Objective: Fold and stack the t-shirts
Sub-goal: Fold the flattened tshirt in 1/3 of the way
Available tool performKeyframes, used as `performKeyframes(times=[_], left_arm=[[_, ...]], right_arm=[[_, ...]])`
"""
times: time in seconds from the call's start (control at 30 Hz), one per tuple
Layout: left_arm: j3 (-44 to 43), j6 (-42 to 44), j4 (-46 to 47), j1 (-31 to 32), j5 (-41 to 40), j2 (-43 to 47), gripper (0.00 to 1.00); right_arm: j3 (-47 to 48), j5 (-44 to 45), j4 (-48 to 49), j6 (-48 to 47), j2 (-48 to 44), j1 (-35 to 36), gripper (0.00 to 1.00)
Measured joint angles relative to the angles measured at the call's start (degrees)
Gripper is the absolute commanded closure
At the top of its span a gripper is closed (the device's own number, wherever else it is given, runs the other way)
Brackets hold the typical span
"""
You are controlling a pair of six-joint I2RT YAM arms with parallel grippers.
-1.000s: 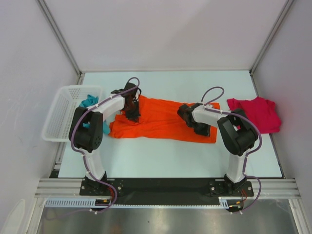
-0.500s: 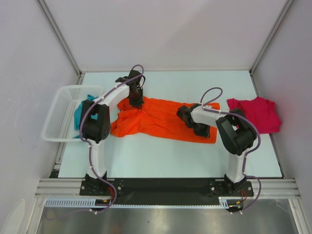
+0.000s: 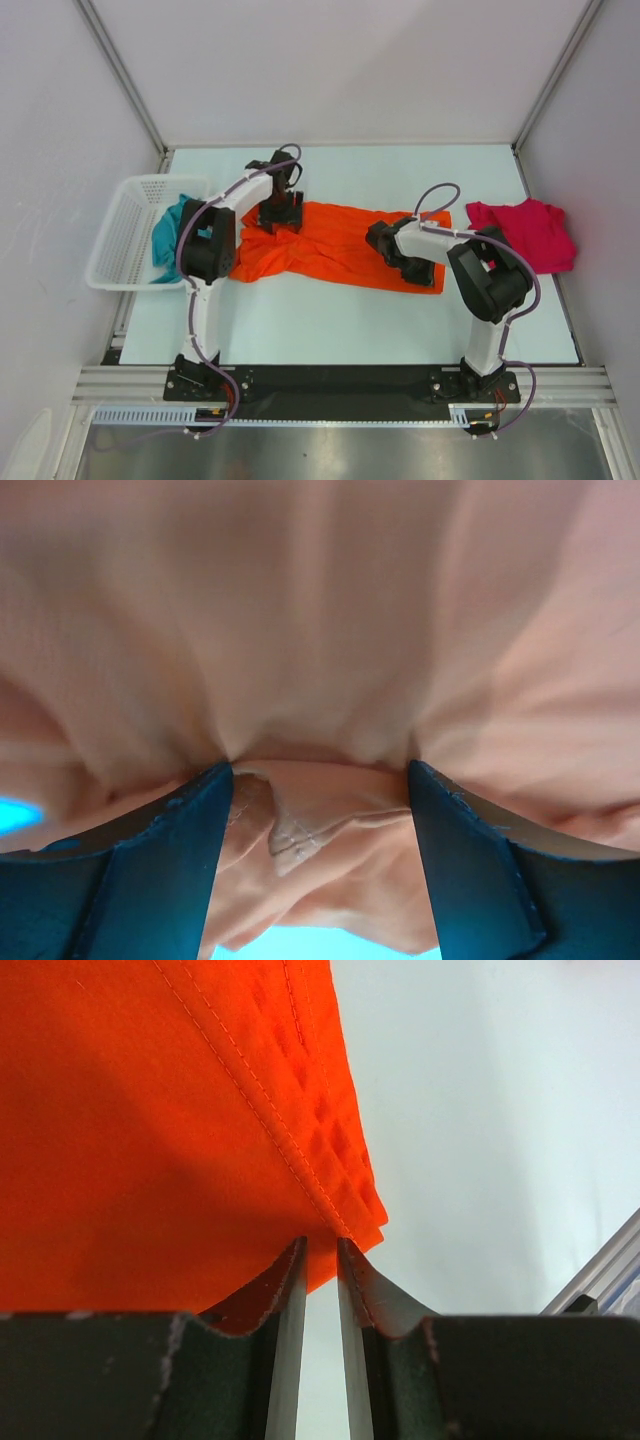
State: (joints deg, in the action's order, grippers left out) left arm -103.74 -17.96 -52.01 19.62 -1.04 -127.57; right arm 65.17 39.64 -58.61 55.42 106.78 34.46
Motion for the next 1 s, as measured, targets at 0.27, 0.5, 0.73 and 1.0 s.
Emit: performKeyframes(times=[0.27, 0.5, 0.73, 1.0], left_arm=[[16.3, -1.1, 0.5, -1.2, -3.5, 14.5, 0.22], [16.4, -1.5, 1.4, -1.5, -6.2, 22.1, 0.22], [21.0, -1.5, 2.2, -1.5, -6.2, 23.1, 0.22], [24.7, -1.6, 2.4, -1.5, -6.1, 23.2, 0.22]], right_arm=[[-0.4, -0.1, 0.5, 0.0, 0.0, 0.7, 0.77], [-0.4, -0.7, 1.2, 0.0, 0.2, 2.1, 0.78], [-0.4, -0.5, 1.3, -0.1, 0.4, 2.3, 0.78], [-0.4, -0.3, 1.3, -0.2, 0.6, 2.5, 0.78]])
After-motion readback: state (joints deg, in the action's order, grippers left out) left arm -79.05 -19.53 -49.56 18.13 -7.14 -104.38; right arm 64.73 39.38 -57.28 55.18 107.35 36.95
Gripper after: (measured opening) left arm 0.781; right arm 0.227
